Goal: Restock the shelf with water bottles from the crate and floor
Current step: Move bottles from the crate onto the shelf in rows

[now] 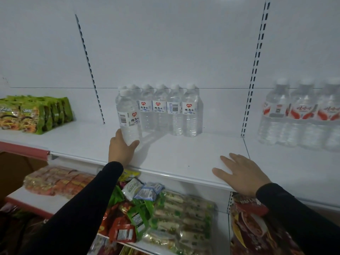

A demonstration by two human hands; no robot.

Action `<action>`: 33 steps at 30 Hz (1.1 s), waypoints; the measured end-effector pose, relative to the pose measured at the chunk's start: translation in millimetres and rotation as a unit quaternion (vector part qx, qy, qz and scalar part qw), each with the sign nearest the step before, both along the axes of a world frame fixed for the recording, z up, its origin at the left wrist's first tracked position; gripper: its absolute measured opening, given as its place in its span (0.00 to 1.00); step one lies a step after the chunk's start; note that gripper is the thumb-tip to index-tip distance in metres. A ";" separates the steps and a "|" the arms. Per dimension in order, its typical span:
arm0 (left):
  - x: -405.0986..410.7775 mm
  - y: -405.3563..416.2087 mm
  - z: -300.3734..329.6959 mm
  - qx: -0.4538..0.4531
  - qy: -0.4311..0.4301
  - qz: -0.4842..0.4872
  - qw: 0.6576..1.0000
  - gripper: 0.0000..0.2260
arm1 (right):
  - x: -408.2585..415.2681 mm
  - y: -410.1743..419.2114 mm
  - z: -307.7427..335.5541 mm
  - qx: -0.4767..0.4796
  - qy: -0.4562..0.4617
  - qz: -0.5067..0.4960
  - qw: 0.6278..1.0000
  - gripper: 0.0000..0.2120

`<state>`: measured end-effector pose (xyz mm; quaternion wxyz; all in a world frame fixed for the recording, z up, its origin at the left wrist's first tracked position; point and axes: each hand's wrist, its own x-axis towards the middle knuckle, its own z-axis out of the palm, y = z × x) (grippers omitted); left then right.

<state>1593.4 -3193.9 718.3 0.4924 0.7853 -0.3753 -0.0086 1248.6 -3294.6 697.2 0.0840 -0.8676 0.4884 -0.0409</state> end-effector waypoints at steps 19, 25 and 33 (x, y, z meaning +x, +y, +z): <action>10.9 -92.8 4.2 -0.006 0.029 0.054 0.998 0.27 | -0.4 3.8 0.3 0.024 -0.050 -0.015 0.998 0.38; 11.7 -86.6 3.8 0.015 0.032 0.038 0.999 0.29 | 0.0 3.4 2.0 0.023 -0.056 -0.018 0.998 0.41; -16.1 -25.4 13.4 0.041 -0.013 0.001 0.999 0.26 | -0.1 6.3 3.9 0.019 -0.088 -0.010 0.996 0.38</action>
